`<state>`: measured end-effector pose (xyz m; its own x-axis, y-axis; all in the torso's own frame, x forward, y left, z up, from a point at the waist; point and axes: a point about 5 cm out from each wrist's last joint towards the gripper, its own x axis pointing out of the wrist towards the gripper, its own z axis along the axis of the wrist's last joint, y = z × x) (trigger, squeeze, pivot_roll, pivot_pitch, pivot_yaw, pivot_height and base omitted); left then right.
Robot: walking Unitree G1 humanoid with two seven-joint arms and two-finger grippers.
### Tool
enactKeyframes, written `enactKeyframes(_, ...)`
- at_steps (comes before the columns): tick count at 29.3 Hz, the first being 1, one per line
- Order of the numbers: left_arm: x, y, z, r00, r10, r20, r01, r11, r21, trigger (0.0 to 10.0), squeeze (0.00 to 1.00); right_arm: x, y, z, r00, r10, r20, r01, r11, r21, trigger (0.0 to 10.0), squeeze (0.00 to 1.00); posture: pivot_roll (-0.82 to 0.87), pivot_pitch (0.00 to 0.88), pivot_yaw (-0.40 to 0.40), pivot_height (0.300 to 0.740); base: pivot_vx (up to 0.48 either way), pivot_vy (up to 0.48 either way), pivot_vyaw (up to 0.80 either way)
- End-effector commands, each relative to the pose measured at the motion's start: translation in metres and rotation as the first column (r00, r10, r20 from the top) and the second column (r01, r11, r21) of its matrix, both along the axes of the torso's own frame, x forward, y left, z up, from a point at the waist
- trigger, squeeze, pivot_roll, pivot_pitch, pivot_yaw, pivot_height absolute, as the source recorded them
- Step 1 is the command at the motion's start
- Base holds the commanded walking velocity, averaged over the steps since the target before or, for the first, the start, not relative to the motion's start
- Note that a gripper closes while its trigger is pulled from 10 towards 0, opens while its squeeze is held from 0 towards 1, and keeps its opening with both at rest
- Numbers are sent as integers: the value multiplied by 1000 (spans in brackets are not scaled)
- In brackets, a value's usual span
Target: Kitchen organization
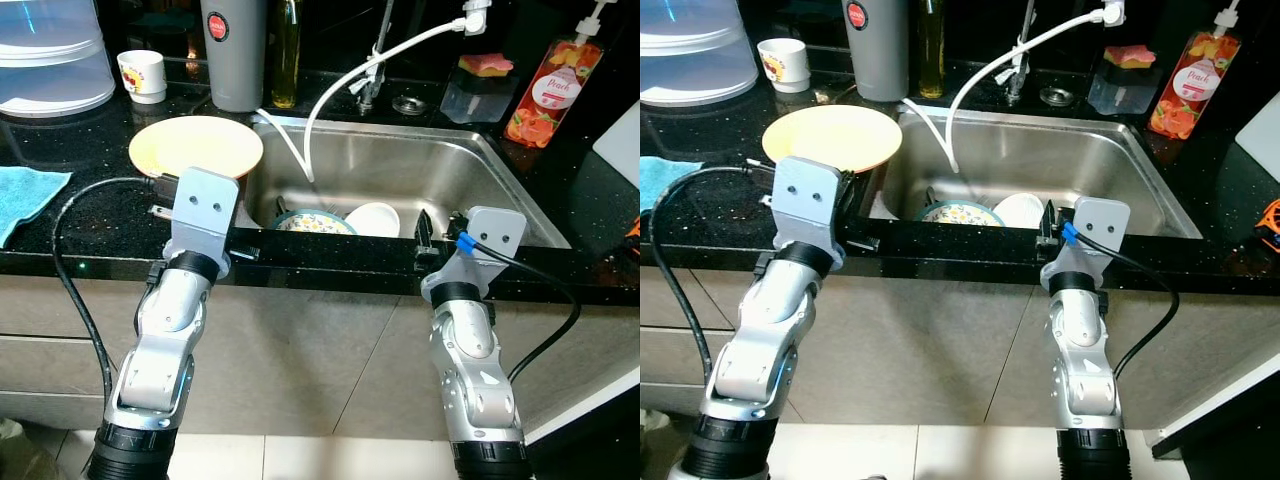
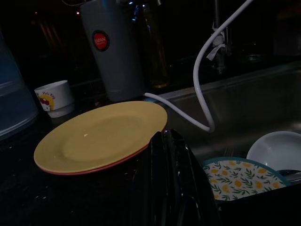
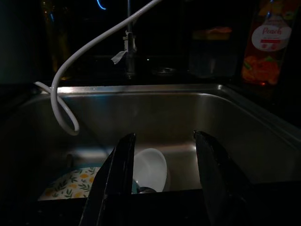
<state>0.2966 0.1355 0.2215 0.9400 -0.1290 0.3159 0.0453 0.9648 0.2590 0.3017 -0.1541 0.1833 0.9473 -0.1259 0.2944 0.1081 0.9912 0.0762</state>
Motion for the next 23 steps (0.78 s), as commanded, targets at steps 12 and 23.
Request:
enactKeyframes(12, -1, -7, -5, 1000, -15, -1, 15, 1000, -11, 10000, 0, -1, -2, -4, 1000, -7, -5, 7, 1000, -8, 10000, 0, 224, 0, -62, 740, 0, 0, 0)
enactKeyframes(23, 0, -11, -1, 1000, -29, 11, 30, 999, -23, 10000, 0, -1, -1, -4, 1000, -12, 0, 12, 1000, -2, 10000, 0, 223, 0, -50, 740, 0, 0, 0)
